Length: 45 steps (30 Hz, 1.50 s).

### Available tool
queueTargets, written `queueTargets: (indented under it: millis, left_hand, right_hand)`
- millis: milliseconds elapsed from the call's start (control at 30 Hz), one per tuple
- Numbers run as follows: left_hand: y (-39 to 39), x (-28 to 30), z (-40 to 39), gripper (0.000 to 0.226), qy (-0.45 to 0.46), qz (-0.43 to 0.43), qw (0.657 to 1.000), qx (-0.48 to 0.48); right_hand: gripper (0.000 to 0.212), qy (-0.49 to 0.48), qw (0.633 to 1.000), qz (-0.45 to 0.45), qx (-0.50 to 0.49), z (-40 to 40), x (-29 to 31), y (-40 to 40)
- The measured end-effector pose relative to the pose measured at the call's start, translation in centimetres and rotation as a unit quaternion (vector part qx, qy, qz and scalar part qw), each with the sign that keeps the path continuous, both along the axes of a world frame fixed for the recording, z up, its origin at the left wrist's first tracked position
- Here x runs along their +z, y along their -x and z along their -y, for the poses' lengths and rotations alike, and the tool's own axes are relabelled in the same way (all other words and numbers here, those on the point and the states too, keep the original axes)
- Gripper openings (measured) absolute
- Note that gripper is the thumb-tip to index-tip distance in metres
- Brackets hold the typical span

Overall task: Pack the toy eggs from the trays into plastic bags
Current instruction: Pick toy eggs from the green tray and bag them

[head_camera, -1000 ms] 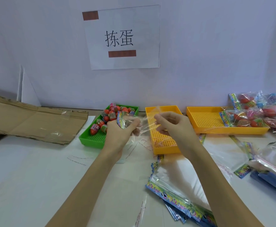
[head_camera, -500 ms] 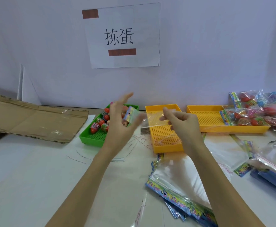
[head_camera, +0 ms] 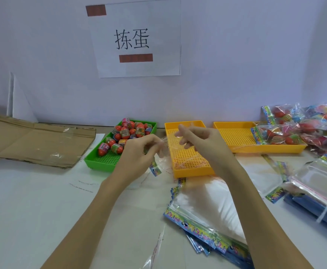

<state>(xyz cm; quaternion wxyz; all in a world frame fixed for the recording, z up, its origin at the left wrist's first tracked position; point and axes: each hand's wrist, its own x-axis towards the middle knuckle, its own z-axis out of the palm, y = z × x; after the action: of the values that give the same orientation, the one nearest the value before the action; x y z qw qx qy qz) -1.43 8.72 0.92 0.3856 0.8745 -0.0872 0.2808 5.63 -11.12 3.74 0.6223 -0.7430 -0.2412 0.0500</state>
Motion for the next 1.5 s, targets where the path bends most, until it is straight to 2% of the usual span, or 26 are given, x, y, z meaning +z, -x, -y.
queueTargets:
  millis: [67,133,200,300,367,433,600,733,900,967,1100,1200,1300,1400,1500]
  left_hand:
    - [0.0,0.0,-0.1,0.023,0.017,-0.017,1.000,0.006]
    - [0.0,0.0,-0.6,0.031,0.029,-0.017,0.999,0.032]
    - [0.0,0.0,-1.1,0.036,0.042,-0.028,0.997,0.053]
    - [-0.2,0.4,-1.3,0.035,0.110,-0.082,0.989,0.060]
    - [-0.2,0.6,-1.3,0.033,0.219,-0.119,0.968,0.009]
    - [-0.1,0.7,-1.3,0.038,0.294,-0.131,0.947,-0.021]
    - [-0.2,0.5,-0.9,0.015,0.287,-0.093,0.953,-0.005]
    - [-0.3,0.2,-0.8,0.017,0.264,-0.074,0.962,0.002]
    - [-0.4,-0.1,-0.5,0.018,0.247,-0.041,0.968,0.007]
    - [-0.5,-0.2,-0.4,0.023,0.253,-0.034,0.967,0.016]
    - [-0.5,-0.2,-0.4,0.025,0.272,-0.048,0.961,0.021]
    - [-0.6,-0.1,-0.8,0.026,0.357,-0.067,0.932,0.005]
    - [-0.7,-0.2,-1.0,0.034,0.390,-0.081,0.917,0.010]
    - [-0.6,-0.2,-0.6,0.019,0.369,-0.078,0.926,0.019]
    - [-0.6,-0.3,-0.2,0.011,0.365,-0.055,0.929,0.020]
  right_hand:
    - [0.032,0.056,0.998,-0.006,0.030,0.2,-0.2,-0.1]
    - [0.040,0.126,0.989,-0.022,0.068,0.2,-0.3,-0.1]
    - [0.040,0.153,0.984,-0.024,0.088,0.2,-0.3,-0.1]
    - [0.026,0.054,0.996,-0.016,0.066,0.4,-0.3,-0.2]
    - [0.018,-0.018,0.998,-0.017,0.052,0.3,-0.3,-0.2]
    - [0.017,-0.044,0.998,-0.027,0.035,0.3,-0.2,-0.2]
    - [0.037,0.032,0.997,-0.022,0.060,0.1,-0.2,0.1]
    - [0.030,-0.069,0.987,-0.122,0.083,-0.6,-0.9,0.1]
    - [0.037,-0.135,0.949,-0.227,0.172,-0.6,-1.0,-0.3]
    - [0.042,-0.155,0.939,-0.256,0.170,-0.6,-1.0,-0.3]
    - [0.035,-0.162,0.941,-0.266,0.133,-0.6,-1.2,-0.3]
    - [0.035,-0.146,0.939,-0.270,0.152,-0.2,-1.0,-0.4]
    - [0.037,-0.145,0.937,-0.277,0.156,0.0,-0.8,-0.4]
    - [0.036,-0.171,0.931,-0.284,0.150,-0.1,-0.8,-0.4]
    - [0.037,-0.201,0.910,-0.315,0.181,-0.5,-0.8,-0.4]
